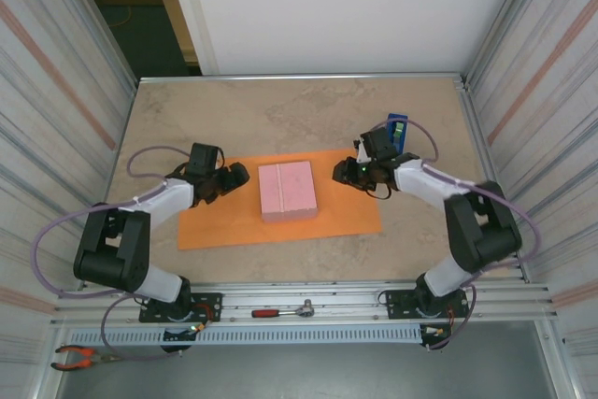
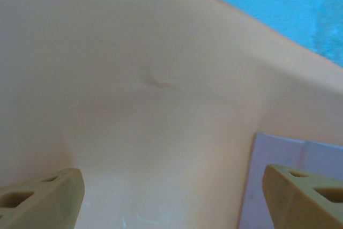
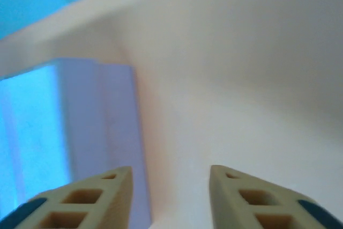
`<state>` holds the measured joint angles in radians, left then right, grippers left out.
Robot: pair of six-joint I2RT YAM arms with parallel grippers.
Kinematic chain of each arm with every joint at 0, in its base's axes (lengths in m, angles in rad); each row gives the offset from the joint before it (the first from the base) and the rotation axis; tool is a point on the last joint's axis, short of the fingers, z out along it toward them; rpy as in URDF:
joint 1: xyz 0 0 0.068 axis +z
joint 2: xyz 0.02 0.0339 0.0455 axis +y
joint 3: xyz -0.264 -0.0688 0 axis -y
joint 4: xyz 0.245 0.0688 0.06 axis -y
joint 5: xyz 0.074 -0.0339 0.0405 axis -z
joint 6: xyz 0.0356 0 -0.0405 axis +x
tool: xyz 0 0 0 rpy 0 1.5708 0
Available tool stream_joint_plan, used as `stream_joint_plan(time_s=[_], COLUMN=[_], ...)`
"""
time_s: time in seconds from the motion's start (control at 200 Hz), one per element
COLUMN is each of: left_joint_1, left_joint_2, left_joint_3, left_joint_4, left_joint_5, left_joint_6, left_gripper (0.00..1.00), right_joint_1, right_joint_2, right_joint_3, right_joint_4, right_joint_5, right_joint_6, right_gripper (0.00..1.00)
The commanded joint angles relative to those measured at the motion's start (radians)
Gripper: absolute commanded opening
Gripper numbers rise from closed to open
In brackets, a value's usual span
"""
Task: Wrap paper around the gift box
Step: Move the wrapping paper to the center of the table, then rotate the gift box with the wrapping paper.
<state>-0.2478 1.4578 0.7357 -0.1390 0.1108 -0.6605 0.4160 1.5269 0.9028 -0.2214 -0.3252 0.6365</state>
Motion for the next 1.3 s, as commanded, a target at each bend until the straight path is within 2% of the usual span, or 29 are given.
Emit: stream_joint_plan(time_s=[0.0,0.14,0.23,0.306,0.426,0.496,0.596,1.037,1.293], left_joint_1=[0.006,-0.001,-0.017,-0.034,-0.075,-0.108,-0.148,-0.19,-0.204], left_joint_2=[-0.062,-0.136,-0.195,-0.242,-0.31,-0.345,-0.368,-0.185,-0.087], left_joint_3=[0.069,0.013,-0.042,-0.095,-0.18,-0.22,-0.253,-0.173,-0.101], left_joint_4=[-0.049,0.016,0.032,0.05,0.091,0.114,0.143,0.196,0.21], left_joint_5=[0.062,0.162,0.167,0.17,0.207,0.201,0.189,0.238,0.266], left_joint_6=[0.09,0.064,0.022,-0.015,-0.04,-0.05,-0.056,-0.036,-0.015], left_gripper=[0.86,0.86,0.86,0.87,0.85,0.81,0.75,0.73,0.63], right_joint_1=[0.037,0.094,0.139,0.158,0.159,0.17,0.196,0.239,0.239], right_joint_2=[-0.148,-0.273,-0.302,-0.294,-0.233,-0.19,-0.142,0.074,0.125], right_joint_3=[-0.026,-0.059,-0.063,-0.055,-0.062,-0.073,-0.072,0.022,0.048], right_joint_4=[-0.078,-0.083,-0.084,-0.094,-0.059,0.002,0.054,0.108,0.123], right_joint_5=[0.065,0.135,0.175,0.162,0.071,0.022,0.019,0.023,-0.003], right_joint_6=[-0.005,0.011,0.016,0.0,0.007,0.024,0.036,0.062,0.065], right_gripper=[0.47,0.57,0.61,0.61,0.61,0.62,0.63,0.65,0.55])
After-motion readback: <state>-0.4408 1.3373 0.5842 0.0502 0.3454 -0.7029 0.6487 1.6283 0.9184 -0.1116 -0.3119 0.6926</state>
